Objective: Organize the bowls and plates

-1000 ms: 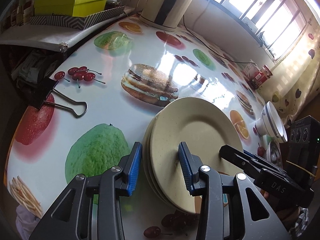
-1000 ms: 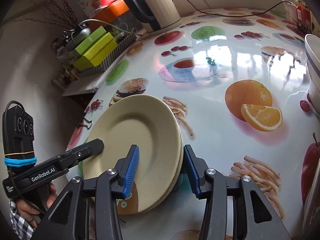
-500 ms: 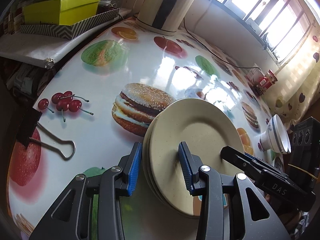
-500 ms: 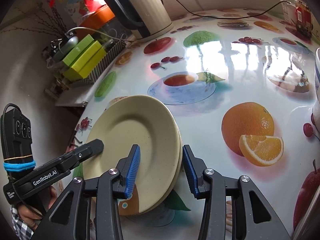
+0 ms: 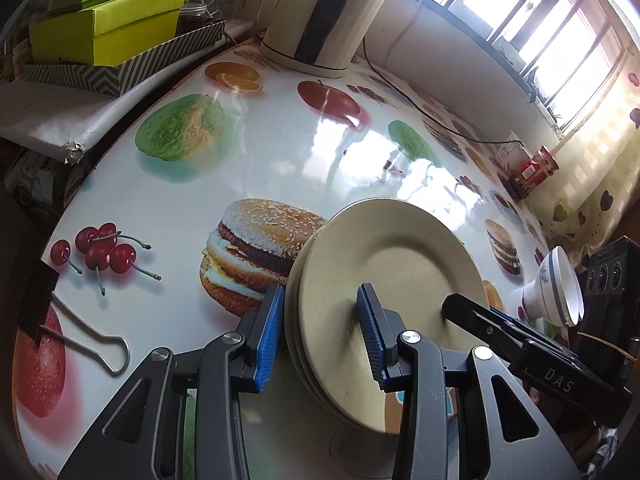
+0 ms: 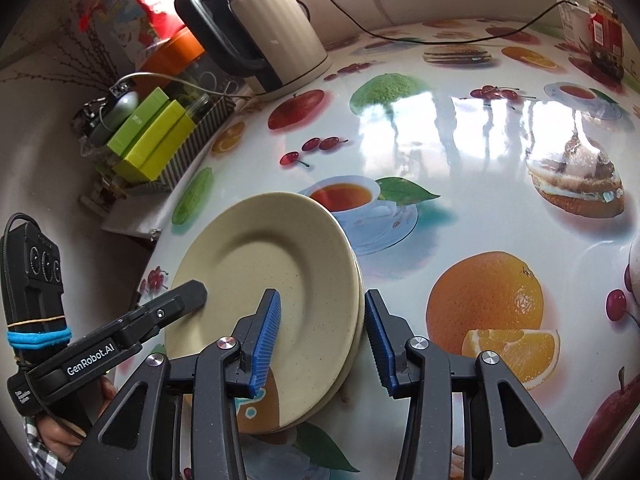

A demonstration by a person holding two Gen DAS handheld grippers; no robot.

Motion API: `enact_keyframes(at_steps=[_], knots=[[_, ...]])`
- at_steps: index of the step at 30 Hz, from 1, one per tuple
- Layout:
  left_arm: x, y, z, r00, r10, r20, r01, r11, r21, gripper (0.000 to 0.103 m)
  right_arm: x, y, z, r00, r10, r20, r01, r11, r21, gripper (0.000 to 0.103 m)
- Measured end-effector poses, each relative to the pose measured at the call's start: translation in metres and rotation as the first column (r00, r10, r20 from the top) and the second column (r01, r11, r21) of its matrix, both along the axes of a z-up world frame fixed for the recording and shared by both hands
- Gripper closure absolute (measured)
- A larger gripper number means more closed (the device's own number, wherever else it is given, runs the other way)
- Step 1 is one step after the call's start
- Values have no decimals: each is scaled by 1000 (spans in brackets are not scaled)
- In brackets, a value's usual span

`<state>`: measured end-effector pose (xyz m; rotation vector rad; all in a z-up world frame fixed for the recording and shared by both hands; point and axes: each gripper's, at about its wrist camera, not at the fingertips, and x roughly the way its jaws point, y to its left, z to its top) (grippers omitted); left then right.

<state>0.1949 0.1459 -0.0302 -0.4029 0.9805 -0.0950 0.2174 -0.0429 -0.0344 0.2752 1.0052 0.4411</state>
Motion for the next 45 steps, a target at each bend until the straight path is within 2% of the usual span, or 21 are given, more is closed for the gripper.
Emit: enact_keyframes(at_steps=[3,12,19,24,26,29,32,40,45], knots=[[-3,-3,5,1000,-1,16,0,999,33,64,-3,2,4,1000,3,20,-2,1000,-26,60],[-30,-11,36,996,30,79,-37,995,93,64,-29,-20,26,995,-60,79,61,998,-15,55],[-51,-62,68,987,-76,144,57,989,133,64,-70,-52,61,978,-120,168,130,990,-48,52],[-67,-103,85,971,-150,187,118,978,175,64,-99,-76,81,952,-175,251,206,973,-102,46],[-74,-122,93,958,-189,214,138,963,233,64,-109,-86,88,943,-195,270,230,968,-104,45],[-82,-142,102,938,-249,240,192,953,235,64,-124,-101,95,929,-228,293,274,954,-126,41],[-87,-163,111,923,-281,261,209,939,275,64,-136,-116,101,915,-259,309,312,941,-134,36],[-84,-199,139,894,-315,320,213,925,314,64,-158,-158,129,869,-326,372,412,893,-181,36],[-71,-221,152,882,-346,320,243,916,320,64,-158,-185,149,849,-337,406,447,869,-214,36]])
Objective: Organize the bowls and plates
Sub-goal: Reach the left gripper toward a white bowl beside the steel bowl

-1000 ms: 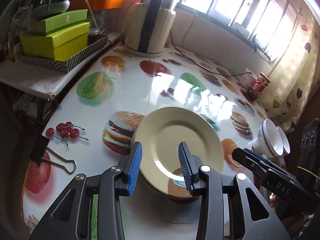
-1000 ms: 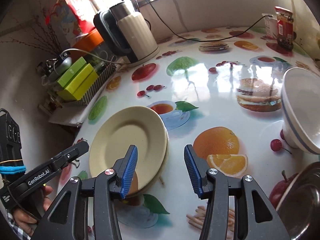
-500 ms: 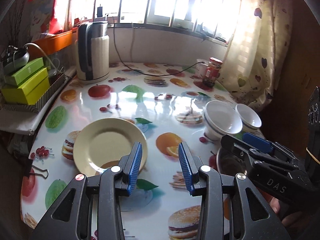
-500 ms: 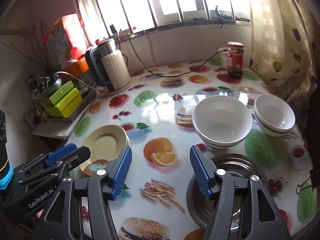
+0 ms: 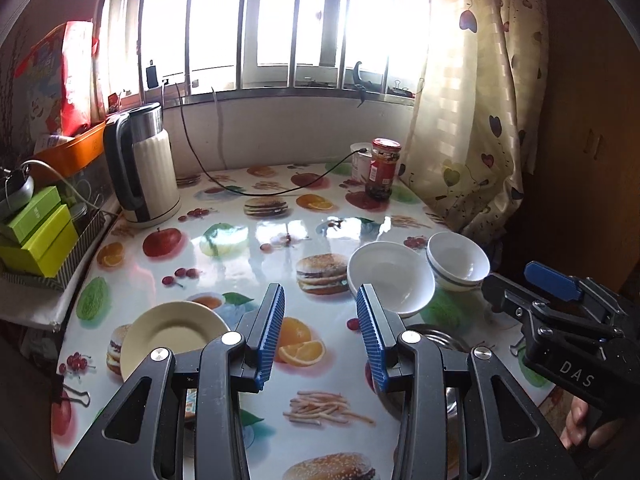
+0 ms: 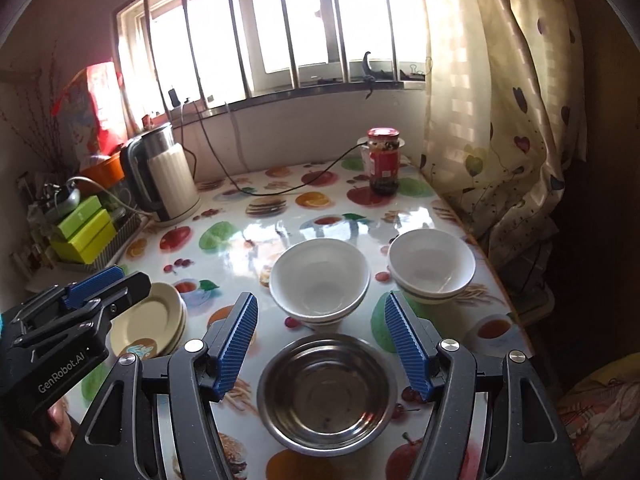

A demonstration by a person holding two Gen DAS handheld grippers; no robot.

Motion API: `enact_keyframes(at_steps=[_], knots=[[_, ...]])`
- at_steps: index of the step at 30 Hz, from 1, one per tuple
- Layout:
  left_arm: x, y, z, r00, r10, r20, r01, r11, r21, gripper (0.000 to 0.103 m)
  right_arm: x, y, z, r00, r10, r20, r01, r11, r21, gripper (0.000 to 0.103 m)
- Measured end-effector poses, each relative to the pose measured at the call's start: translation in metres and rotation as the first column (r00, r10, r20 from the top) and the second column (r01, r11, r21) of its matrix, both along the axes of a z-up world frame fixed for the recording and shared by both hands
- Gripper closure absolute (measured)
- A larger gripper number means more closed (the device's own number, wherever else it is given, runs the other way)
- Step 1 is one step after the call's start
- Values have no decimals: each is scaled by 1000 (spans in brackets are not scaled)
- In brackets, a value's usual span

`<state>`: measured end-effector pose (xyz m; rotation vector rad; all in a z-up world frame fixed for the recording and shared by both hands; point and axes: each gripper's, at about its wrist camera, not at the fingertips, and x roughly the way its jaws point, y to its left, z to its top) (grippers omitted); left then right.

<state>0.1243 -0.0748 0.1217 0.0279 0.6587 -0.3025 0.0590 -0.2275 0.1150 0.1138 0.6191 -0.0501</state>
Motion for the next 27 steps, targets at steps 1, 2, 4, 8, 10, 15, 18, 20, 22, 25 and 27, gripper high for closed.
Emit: enact_keyframes(at_steps=[1,2,4,8,10,15,18,20,22,25,27], knots=[[3,-5,2,1000,-6,5,6,1000,2,64,1,-5,5,1000,-8,9,8,1000,-17,36],[6,-9,4,1000,-8,9,8,1000,2,64,3,-10,9,1000,-15,16,16,1000,-26,36],[14,-19,6,1000,-13,10,13,1000,-1,64,7,-22,15,999,-22,33,23,999,-24,36],[31,-35,-3,999,-29,-34,28,1000,-10,64,19,-36,8,999,-33,31,34,999,-16,36],[41,-41,-13,996,-25,-82,25,1000,-9,64,28,-42,-5,1000,-27,7,27,999,18,36],[63,-48,-39,989,-15,-144,15,1000,5,64,51,-55,-40,997,-33,-68,38,997,66,36],[76,-50,-54,983,-8,-186,9,1000,3,64,63,-59,-56,994,-23,-108,33,995,93,36],[85,-52,-62,978,-12,-208,11,1000,-4,64,70,-59,-63,992,-11,-122,23,995,99,36],[94,-51,-71,971,-8,-239,5,1000,-13,64,78,-58,-69,991,-8,-136,21,995,99,36],[103,-51,-82,962,-7,-272,2,1000,-19,64,88,-56,-75,988,2,-155,13,995,95,37],[108,-53,-88,959,-10,-284,7,1000,-12,64,93,-53,-78,986,13,-163,2,996,91,40]])
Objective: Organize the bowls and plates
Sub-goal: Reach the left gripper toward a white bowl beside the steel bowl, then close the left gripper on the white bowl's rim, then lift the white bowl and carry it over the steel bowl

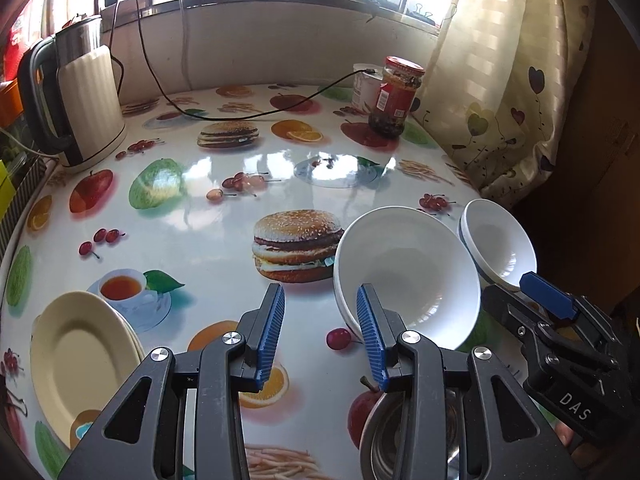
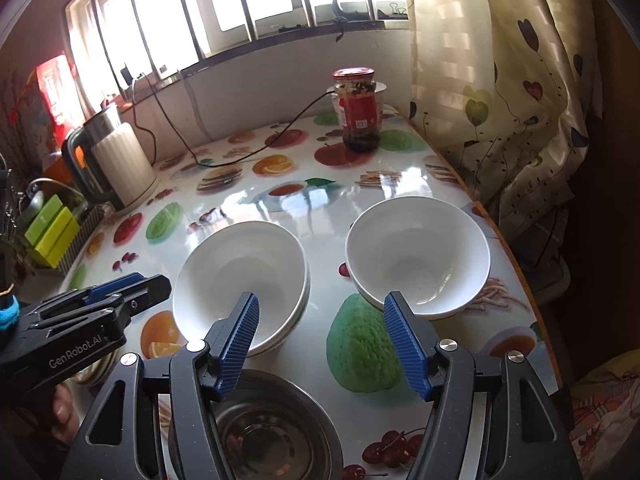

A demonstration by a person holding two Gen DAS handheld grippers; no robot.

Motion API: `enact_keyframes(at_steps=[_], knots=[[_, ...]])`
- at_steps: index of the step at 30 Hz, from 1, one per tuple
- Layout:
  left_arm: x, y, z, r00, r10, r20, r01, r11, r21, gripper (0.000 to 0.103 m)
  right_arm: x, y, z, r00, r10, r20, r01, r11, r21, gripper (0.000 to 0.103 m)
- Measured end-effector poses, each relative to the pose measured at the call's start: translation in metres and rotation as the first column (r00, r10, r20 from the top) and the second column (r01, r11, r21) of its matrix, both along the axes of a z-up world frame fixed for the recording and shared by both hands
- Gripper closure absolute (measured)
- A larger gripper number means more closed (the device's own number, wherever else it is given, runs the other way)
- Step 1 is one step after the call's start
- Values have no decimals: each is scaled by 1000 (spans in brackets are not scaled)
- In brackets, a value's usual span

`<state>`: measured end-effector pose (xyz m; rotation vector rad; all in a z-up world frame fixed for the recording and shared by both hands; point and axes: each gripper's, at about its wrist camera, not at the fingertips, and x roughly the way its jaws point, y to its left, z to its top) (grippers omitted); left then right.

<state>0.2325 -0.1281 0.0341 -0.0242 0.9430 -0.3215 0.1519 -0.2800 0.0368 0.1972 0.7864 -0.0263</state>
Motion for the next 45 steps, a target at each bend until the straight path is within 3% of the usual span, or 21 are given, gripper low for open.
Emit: enact_keyframes(at_steps=[11,19,27,45], knots=[[16,-9,-21,998,-40,-53,38,999,-28,65,20,7,-17,998,14,-57,-14,1000,-7,59],[20,-15,-21,997,-59,-44,58,998,-28,82,28,8,-20,997,21,-69,-21,1000,0,72],[21,-18,-21,997,-64,-39,63,998,-22,88,30,10,-20,998,33,-61,-32,999,18,87],[16,-19,-16,997,-70,-13,70,998,-11,88,28,7,-19,999,6,-49,-5,999,32,87]])
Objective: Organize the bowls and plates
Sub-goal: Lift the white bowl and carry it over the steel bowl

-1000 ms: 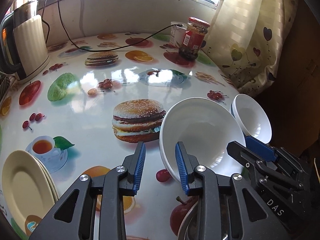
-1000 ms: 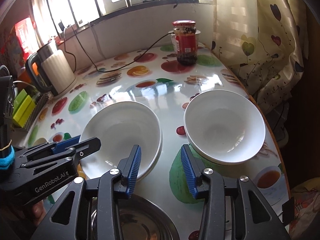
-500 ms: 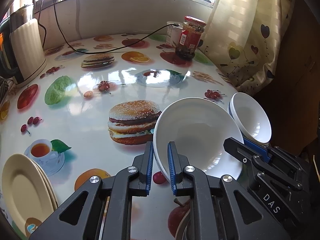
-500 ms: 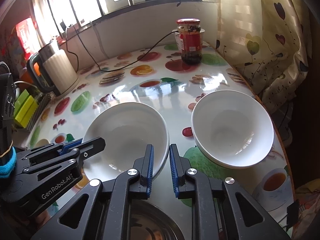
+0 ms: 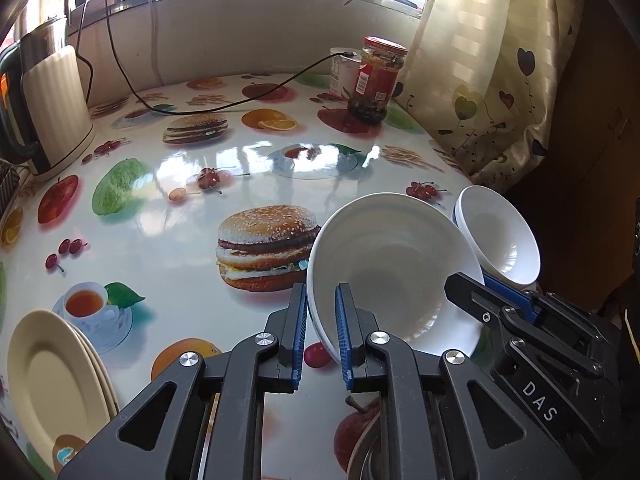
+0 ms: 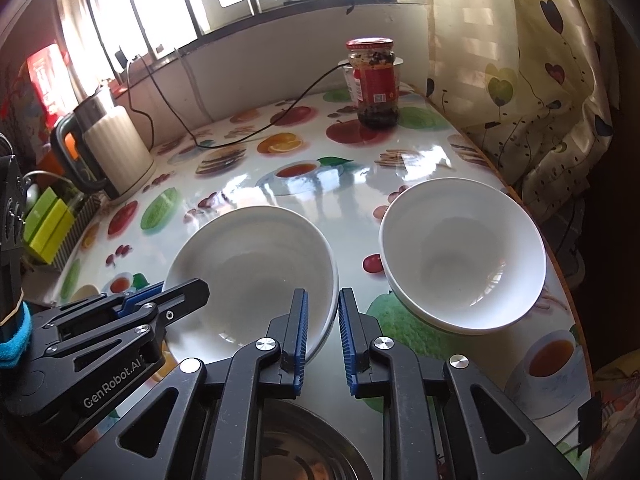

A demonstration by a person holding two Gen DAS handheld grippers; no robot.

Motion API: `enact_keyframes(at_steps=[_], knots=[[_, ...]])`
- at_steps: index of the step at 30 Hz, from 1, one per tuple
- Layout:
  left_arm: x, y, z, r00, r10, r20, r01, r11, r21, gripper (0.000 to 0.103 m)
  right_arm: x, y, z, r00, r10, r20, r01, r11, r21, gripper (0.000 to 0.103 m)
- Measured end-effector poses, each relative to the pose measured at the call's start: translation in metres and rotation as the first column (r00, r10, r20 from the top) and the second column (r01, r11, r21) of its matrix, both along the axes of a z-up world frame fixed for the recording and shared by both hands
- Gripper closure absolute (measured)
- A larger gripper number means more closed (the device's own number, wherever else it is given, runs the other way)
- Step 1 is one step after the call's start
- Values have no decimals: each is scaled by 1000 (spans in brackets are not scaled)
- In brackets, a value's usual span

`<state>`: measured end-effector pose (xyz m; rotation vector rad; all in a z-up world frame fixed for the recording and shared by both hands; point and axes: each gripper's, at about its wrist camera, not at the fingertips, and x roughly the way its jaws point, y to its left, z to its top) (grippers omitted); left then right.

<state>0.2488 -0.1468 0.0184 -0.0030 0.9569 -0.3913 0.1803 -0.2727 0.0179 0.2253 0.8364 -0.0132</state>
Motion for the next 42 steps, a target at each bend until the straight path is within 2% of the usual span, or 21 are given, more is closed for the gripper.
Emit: enact_keyframes(at_steps=[13,27,34,42], knots=[[-15,1,22,999,-8,38,9,1000,-23,88,-19,1,20,999,-14,48,14,1000,4,87],[-53,2,42,996,-43,79,47,998,-42,88,-66,5,42,995,-41,91,40,999,9,87],[-76,3,43,995,-64,76,68,996,-52,88,-92,7,44,994,-53,97,53,999,5,87],[-92,6,30,997,-76,35,77,996,-51,88,-113,11,32,996,-61,70,60,998,14,87]])
